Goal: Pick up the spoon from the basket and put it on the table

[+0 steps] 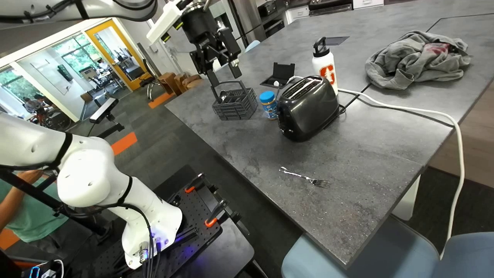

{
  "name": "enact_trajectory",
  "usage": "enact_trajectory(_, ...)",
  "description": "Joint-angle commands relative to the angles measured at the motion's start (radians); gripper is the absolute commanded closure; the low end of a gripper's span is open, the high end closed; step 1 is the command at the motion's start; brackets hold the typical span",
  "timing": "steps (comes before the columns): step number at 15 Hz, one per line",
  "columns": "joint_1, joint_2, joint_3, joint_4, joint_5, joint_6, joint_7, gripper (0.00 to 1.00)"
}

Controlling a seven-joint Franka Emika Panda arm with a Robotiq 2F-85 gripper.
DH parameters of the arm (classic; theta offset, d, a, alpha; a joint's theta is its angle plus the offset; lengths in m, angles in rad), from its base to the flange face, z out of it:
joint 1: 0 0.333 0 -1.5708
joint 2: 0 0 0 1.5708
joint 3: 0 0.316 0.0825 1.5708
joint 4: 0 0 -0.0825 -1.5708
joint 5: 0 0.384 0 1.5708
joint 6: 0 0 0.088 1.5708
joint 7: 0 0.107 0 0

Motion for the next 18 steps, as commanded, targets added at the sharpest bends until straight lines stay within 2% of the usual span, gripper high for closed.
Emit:
enact_trajectory(1,0.071,-0.026,0.087,-0.033,0.08,-0.032,0.118,0.0)
enact_trajectory(5,0.164,0.01,0.206,-0.028,0.187,-0.032,0.253,0.0)
enact_trajectory(9,0.24,0.045,0.303,-0.014,0.223,-0.024,0.32,0.0)
enact_trajectory(10,0.226,0.028,0.281,-0.03,0.213,-0.008,0.301,0.0)
enact_trajectory(12,0.246,0.037,0.307,-0.03,0.213,-0.008,0.317,0.0)
enact_trajectory(16,0.246,0.039,0.3,-0.029,0.213,-0.008,0.316,0.0)
enact_trajectory(18,0.249,0.034,0.313,-0.041,0.221,0.026,0.366,0.0)
